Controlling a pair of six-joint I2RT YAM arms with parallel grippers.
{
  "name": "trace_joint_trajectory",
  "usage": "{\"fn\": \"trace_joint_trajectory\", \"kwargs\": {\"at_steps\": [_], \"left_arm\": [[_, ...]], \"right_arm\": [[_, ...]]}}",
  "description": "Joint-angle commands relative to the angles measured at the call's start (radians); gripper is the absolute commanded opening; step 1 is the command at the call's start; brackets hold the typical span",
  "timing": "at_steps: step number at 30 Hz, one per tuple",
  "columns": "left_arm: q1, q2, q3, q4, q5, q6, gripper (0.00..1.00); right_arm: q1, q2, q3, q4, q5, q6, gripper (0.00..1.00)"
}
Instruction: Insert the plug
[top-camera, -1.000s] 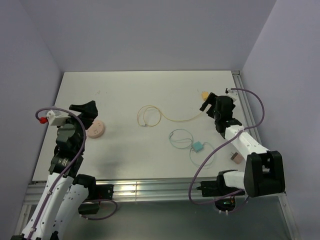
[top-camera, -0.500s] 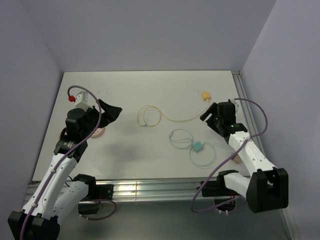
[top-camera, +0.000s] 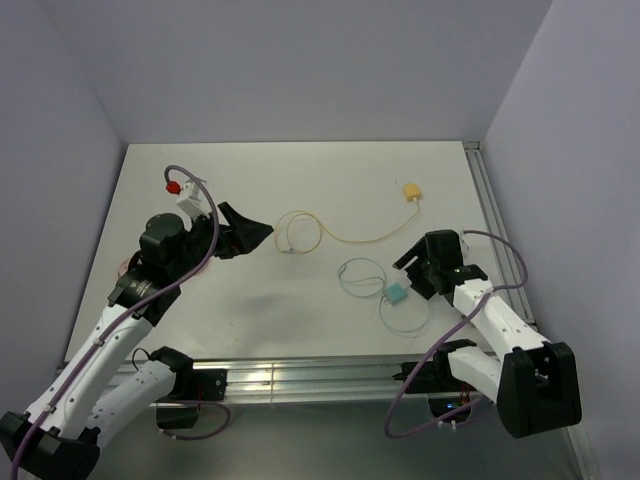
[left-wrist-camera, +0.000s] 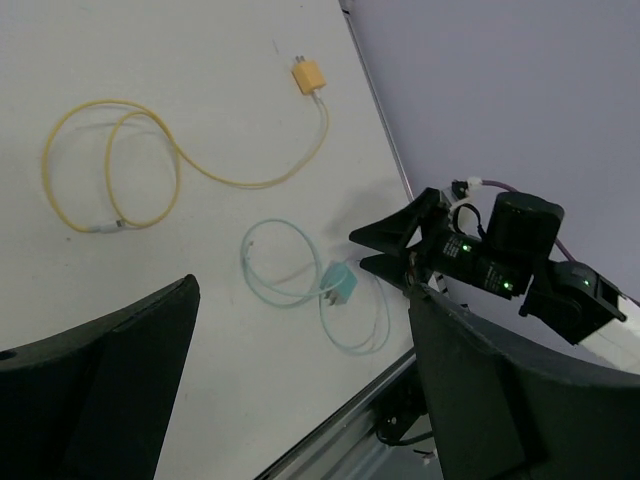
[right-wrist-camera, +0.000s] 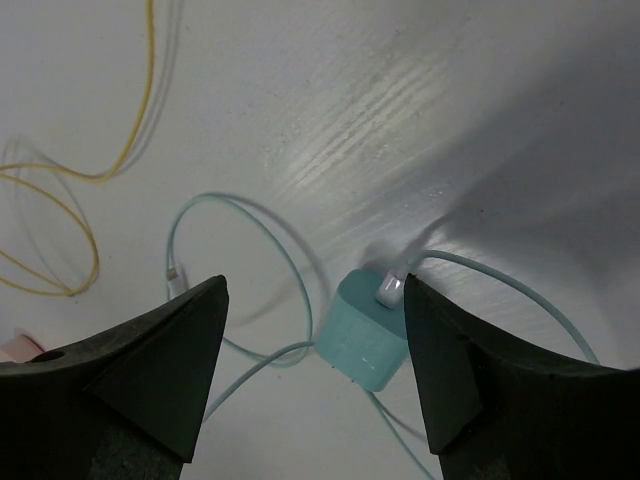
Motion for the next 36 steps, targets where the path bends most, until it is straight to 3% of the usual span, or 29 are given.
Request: {"fn": "trace_joint_trajectory", "kwargs": {"at_steps": [1, 13, 25, 36], "left_arm": [[-0.025, -0.032, 0.035, -0.006, 0.004, 0.026, 0.91], [-0.032, -0.043, 0.075, -0.051, -0.008, 0.055, 0.92], [-0.035, -0.061, 0.101, -0.08, -0.003, 0.049, 0.91], [-0.038, -0.089, 0.116, -0.094, 0.0, 0.052, 0.91]], "right_arm": [[0.011, 0.04, 0.02, -0.022, 0.024, 0.044, 0.77], [0.123, 0.077, 0.066, -0.162, 0.124, 0.117, 0.78], [0.161, 0.117, 0.04, -0.137, 0.158, 0.197, 0.78], [0.18, 0.178, 0.033, -0.084, 0.127, 0.168, 0.72]]}}
